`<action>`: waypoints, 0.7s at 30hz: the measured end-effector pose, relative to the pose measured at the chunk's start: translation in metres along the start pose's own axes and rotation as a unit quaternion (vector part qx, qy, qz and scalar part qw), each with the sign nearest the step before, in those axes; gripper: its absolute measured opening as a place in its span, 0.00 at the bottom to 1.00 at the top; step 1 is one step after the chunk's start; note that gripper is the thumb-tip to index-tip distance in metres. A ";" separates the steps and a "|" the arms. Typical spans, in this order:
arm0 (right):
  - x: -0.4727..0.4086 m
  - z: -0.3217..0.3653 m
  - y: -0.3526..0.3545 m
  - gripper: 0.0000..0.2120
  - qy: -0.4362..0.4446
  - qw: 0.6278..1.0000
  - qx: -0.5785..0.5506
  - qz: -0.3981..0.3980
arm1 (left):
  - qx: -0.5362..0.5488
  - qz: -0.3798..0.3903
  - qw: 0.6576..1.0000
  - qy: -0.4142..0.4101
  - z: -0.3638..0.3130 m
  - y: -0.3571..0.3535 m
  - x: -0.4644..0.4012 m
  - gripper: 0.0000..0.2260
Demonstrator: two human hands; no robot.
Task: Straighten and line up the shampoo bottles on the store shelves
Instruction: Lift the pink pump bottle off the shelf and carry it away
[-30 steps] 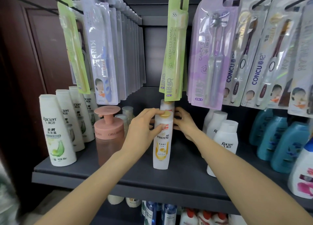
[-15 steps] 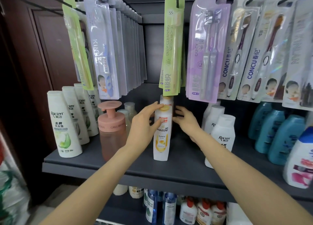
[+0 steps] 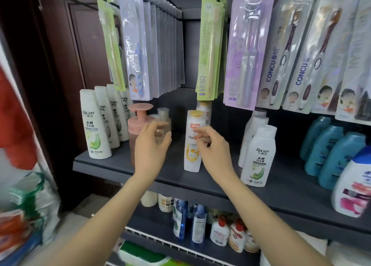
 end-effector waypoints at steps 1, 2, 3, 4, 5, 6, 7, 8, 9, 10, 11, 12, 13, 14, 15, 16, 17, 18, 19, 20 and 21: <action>0.001 0.002 -0.008 0.12 -0.003 1.000 -0.010 0.015 | -0.009 -0.003 1.000 0.011 0.007 0.007 0.003 0.08; 0.002 0.003 -0.017 0.12 -0.004 1.000 -0.014 0.027 | -0.016 -0.007 1.000 0.019 0.014 0.013 0.005 0.07; 0.002 0.004 -0.026 0.12 -0.005 0.999 -0.012 0.040 | -0.023 -0.010 0.999 0.025 0.022 0.021 0.006 0.07; 0.002 0.004 -0.036 0.13 -0.008 0.998 -0.002 0.055 | -0.026 -0.012 0.999 0.034 0.030 0.029 0.005 0.07; 0.002 0.004 -0.046 0.13 -0.013 0.997 0.012 0.071 | -0.023 -0.012 0.999 0.047 0.037 0.037 0.004 0.08; 0.001 0.002 -0.056 0.14 -0.018 0.996 0.028 0.085 | -0.018 -0.009 0.998 0.060 0.044 0.044 0.001 0.08; -0.001 0.001 -0.065 0.16 -0.023 0.994 0.042 0.095 | -0.015 -0.002 0.997 0.070 0.050 0.051 -0.003 0.09; -0.003 -0.001 -0.074 0.18 -0.028 0.993 0.053 0.100 | -0.015 0.009 0.997 0.078 0.056 0.057 -0.006 0.10; -0.006 -0.002 -0.083 0.20 -0.035 0.992 0.061 0.101 | -0.019 0.023 0.996 0.082 0.062 0.062 -0.011 0.11; -0.009 -0.003 -0.092 0.23 -0.044 0.992 0.064 0.098 | -0.025 0.041 0.995 0.084 0.069 0.065 -0.016 0.14; -0.011 -0.004 -0.102 0.25 -0.054 0.992 0.063 0.094 | -0.031 0.062 0.994 0.085 0.077 0.067 -0.020 0.17; -0.014 -0.006 -0.111 0.27 -0.064 0.993 0.058 0.086 | -0.031 0.088 0.992 0.085 0.084 0.067 -0.025 0.20; -0.016 -0.008 -0.119 0.29 -0.075 0.993 0.053 0.074 | -0.024 0.117 0.989 0.083 0.091 0.067 -0.030 0.23; -0.019 -0.010 -0.128 0.31 -0.087 0.993 0.048 0.061 | -0.011 0.145 0.986 0.081 0.098 0.067 -0.036 0.25; -0.021 -0.012 -0.135 0.33 -0.103 0.992 0.045 0.049 | 0.003 0.170 0.982 0.078 0.102 0.068 -0.042 0.26; -0.023 -0.014 -0.142 0.35 -0.121 0.991 0.044 0.038 | 0.016 0.193 0.979 0.072 0.106 0.068 -0.049 0.28; -0.023 -0.017 -0.148 0.36 -0.138 0.989 0.046 0.028 | 0.026 0.213 0.975 0.061 0.109 0.068 -0.056 0.29; -0.024 -0.020 -0.153 0.37 -0.151 0.987 0.046 0.019 | 0.032 0.231 0.971 0.048 0.110 0.068 -0.063 0.29; -0.024 -0.022 -0.158 0.37 -0.161 0.986 0.042 0.011 | 0.037 0.245 0.968 0.034 0.111 0.067 -0.069 0.30; -0.024 -0.024 -0.162 0.36 -0.168 0.985 0.035 0.003 | 0.048 0.257 0.965 0.022 0.110 0.066 -0.073 0.30; -0.023 -0.024 -0.166 0.35 -0.174 0.984 0.027 -0.006 | 0.064 0.263 0.963 0.013 0.109 0.064 -0.077 0.30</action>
Point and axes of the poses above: each hand's wrist, its own x-axis away from the middle knuckle, its own y-axis out of the back of the hand, z = x × y, the point moved 1 cm from there along -x, towards the middle knuckle, and after that the axes turned 11 degrees about -x, right-handed, at the moved point
